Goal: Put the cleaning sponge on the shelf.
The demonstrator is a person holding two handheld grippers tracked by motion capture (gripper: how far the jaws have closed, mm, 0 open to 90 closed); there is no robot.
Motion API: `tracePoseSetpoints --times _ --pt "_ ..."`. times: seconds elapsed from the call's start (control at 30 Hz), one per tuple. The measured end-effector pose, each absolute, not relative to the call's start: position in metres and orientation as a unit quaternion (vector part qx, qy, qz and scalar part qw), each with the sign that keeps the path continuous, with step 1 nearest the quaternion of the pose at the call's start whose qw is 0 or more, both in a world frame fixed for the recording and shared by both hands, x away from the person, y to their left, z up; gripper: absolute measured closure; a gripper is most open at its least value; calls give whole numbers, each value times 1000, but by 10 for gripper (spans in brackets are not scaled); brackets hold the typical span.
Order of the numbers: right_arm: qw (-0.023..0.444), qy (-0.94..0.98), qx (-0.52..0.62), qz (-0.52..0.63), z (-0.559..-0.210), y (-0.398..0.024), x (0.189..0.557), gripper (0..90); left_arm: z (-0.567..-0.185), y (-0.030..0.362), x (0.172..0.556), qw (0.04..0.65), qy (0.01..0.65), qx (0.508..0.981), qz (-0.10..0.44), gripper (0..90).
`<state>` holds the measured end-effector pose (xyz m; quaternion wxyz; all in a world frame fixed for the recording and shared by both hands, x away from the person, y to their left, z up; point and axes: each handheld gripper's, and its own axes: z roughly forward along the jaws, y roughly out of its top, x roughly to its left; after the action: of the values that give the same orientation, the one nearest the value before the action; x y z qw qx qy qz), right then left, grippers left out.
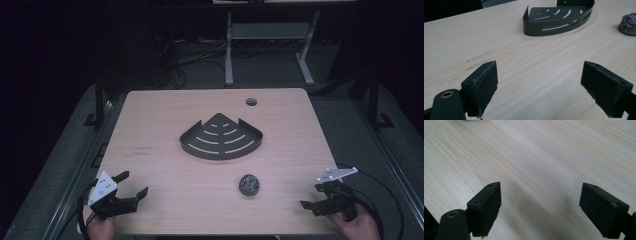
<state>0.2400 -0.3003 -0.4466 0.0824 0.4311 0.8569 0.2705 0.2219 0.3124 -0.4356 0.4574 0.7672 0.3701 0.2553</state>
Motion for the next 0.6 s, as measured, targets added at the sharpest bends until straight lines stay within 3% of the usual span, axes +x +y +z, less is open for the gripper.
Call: tracePoseSetpoints --times 0.6 --pt "85 868 408 269 -443 -288 239 168 -436 313 222 461 367 767 253 135"
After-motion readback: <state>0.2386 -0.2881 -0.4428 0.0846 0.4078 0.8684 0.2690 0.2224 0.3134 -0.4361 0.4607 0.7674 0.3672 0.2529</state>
